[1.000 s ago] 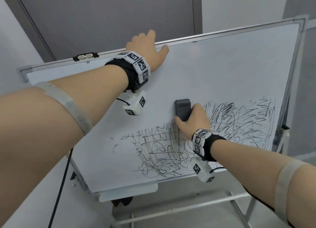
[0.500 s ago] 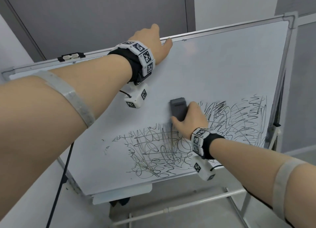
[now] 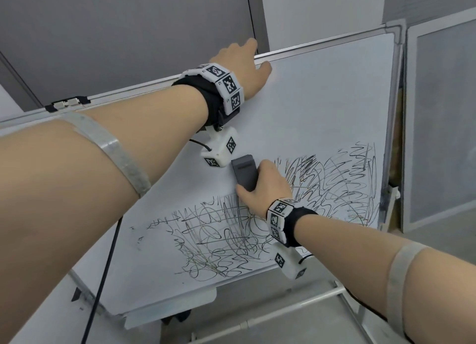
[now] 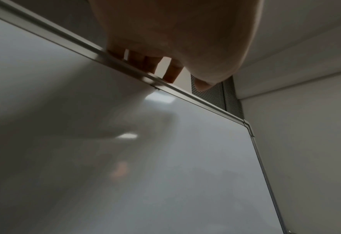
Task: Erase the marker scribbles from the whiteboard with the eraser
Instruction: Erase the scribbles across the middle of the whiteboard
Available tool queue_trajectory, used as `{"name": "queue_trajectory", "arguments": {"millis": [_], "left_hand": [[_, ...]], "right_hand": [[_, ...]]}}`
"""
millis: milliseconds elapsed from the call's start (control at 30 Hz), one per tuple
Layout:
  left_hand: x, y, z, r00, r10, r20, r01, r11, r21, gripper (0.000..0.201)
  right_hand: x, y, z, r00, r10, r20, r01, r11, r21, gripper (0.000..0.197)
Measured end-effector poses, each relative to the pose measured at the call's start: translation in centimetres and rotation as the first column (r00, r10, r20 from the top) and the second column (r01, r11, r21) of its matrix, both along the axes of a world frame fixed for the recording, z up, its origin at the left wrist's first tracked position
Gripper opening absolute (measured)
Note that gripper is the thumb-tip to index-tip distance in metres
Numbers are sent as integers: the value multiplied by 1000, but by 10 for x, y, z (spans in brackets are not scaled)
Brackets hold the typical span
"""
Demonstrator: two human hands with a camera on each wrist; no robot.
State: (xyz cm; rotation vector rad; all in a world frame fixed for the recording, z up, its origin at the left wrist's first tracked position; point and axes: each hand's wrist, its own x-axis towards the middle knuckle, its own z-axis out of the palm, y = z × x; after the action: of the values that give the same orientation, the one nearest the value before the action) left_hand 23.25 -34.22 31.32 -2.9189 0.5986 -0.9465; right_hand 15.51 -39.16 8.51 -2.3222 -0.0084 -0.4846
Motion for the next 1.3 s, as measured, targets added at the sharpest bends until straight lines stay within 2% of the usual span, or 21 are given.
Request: {"name": "queue_trajectory", "arguments": {"millis": [233,333,500,600,733,833,1133,1300], "left_hand": [[9,-4,3,998,33,46,-34,999,12,36],[8,-19,3,998,47,35,-47,999,2,45],[8,-47,-8,998,5,66,-7,999,35,51],[12,-55,-8,998,-10,63,9,1000,12,52],[19,-53,-1,999,-1,43,0,1000,7,41],[21,-57,0,999,6,42,-7,1000,18,48],[21,-89,-23,991,14,131,-22,998,60,64],[25,-94,-29,988,31,152,-40,998,57,69]], "right_hand": [[11,-73,-4,990,-137,-20,137,990,-10,49],[9,-68,-3,992,-124,-13,124,992,-20,47],[7,-42,0,999,39,32,-34,989,-143,46],[10,-51,-1,999,23,22,-21,993,-112,47],[15,-89,-7,997,-80,-24,78,994,-77,49],[16,-108,-9,993,-112,-21,110,990,-85,48],[13,-84,-11,1000,-9,13,10,994,-113,47],[20,-129,-20,986,-164,-27,164,986,-22,49]]}}
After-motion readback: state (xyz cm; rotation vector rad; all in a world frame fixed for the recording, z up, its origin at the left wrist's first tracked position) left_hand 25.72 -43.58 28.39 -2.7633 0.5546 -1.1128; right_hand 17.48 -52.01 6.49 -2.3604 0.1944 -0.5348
